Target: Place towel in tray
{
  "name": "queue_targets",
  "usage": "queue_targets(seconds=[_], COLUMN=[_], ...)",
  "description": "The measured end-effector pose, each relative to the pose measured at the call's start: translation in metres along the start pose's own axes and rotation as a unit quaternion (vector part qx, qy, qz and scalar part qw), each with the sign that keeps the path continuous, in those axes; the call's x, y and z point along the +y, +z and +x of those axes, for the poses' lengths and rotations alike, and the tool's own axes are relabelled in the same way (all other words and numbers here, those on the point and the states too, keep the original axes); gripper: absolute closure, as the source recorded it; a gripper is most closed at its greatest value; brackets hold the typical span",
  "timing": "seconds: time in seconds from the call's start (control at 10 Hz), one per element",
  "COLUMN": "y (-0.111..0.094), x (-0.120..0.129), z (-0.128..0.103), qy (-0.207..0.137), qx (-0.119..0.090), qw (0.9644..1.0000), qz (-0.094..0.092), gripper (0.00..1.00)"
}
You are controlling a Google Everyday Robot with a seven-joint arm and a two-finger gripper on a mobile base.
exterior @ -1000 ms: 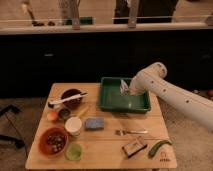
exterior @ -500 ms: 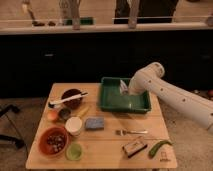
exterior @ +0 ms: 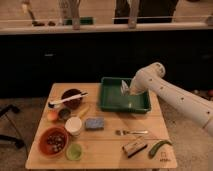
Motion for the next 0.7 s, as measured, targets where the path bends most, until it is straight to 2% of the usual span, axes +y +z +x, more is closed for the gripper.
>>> queue_targets(seconds=[0.2, 0.3, 0.5, 0.7], y=[0.006, 0.006, 0.008, 0.015], x=[-0.003, -0.006, -0.007, -0.003], z=[-0.002, 0.002, 0.005, 0.003], qy=[0.004, 0.004, 0.007, 0.009], qx=[-0.001, 0.002, 0.001, -0.003], qw=[1.0000, 1.0000, 0.9999, 0.9999], qz=[-0.003, -0.004, -0.007, -0.013], gripper=[0.96, 0.89, 0.91, 0.87])
